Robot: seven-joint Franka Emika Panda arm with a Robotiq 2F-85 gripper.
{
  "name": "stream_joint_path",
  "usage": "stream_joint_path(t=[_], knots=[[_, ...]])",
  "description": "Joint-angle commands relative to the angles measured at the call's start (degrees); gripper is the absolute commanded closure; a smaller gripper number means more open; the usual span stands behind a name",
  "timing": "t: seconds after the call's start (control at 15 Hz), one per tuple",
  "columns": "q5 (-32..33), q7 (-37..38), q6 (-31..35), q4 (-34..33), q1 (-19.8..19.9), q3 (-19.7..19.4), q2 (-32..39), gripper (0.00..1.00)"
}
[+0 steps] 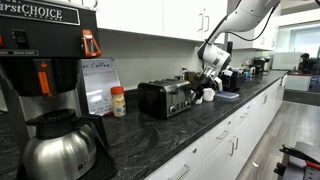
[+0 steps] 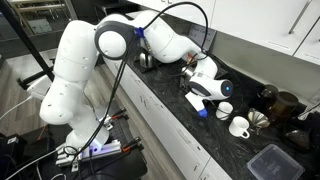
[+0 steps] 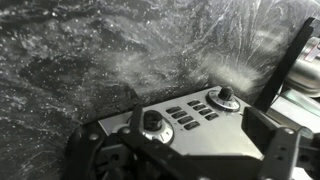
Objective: Push down the toaster lever to the right.
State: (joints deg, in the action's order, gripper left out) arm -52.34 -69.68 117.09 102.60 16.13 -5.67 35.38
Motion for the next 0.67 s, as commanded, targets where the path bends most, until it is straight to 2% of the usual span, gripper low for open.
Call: stream_joint_path(t=[0.0,0.27,0.6], knots=[[-1.11,-2.98,2.17,0.09,1.23,1.42,1.11,0.00],[-1.33,-4.17,3.97,0.18,1.05,1.67,2.03,0.00],[-1.61,-5.20,9.50,0.53,0.69,2.69,2.20,0.00]])
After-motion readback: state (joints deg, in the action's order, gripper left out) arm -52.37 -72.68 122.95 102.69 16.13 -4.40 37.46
